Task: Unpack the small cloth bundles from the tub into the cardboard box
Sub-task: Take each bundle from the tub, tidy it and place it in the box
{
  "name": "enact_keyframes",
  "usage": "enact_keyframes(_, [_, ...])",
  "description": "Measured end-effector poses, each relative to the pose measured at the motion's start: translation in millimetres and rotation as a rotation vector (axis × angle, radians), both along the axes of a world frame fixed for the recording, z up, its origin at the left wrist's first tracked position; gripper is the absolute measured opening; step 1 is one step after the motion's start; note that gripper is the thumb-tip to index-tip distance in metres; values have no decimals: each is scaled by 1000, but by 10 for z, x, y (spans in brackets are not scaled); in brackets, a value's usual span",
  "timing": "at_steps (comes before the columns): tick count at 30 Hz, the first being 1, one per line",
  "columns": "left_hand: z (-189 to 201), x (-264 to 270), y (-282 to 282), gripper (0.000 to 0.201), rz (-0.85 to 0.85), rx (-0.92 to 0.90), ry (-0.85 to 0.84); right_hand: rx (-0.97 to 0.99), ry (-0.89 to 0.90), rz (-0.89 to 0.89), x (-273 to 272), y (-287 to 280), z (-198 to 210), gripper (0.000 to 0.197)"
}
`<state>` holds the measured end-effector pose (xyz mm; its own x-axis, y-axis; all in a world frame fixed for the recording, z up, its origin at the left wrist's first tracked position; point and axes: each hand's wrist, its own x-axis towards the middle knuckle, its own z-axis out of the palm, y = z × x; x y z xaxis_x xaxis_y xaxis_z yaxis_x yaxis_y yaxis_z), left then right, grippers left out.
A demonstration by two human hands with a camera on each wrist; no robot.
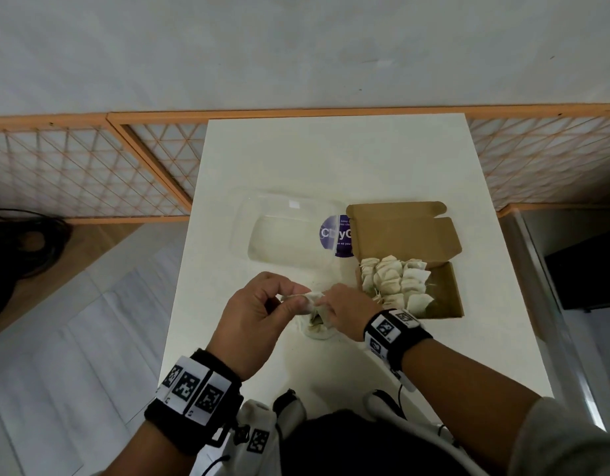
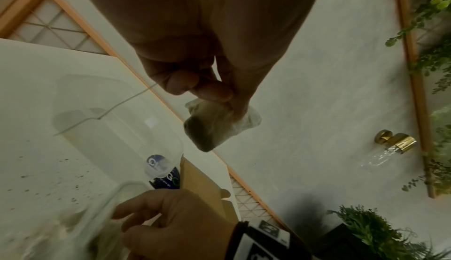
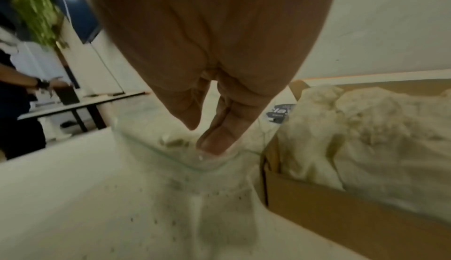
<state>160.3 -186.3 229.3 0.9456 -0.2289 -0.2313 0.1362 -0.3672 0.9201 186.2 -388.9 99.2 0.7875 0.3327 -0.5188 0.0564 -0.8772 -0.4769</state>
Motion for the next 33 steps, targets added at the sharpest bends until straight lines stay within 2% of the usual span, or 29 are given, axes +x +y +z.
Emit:
enact_keyframes(3, [-27, -22, 45, 19, -5, 1, 75, -59, -21, 67, 9, 43, -198, 35])
enact_keyframes(7, [-83, -30, 63, 18, 15, 15, 113, -93, 0, 52, 47, 52, -359, 41])
enact_keyframes(11, [-85, -17, 48, 18, 3, 27, 127, -122, -9, 9, 63, 76, -452, 23])
enact_keyframes(14, [-62, 5, 37, 20, -2, 23, 129, -86, 14, -23, 65, 40, -418, 18])
enact_keyframes(19, [-73, 46, 12, 12, 0, 56, 122, 68, 22, -197, 17, -103, -149, 15])
enact_keyframes(23, [-83, 79, -7, 10, -12, 109, 74, 221, 6, -370, -57, -349, 149, 30])
enact_keyframes(29, [-4, 120, -111, 12, -97, 147, 42, 388, -145, -588, -200, -678, 674, 9])
enact_keyframes(33, [171, 127, -262, 16, -229, 15, 62, 549, -246, -688, -296, -750, 1057, 3])
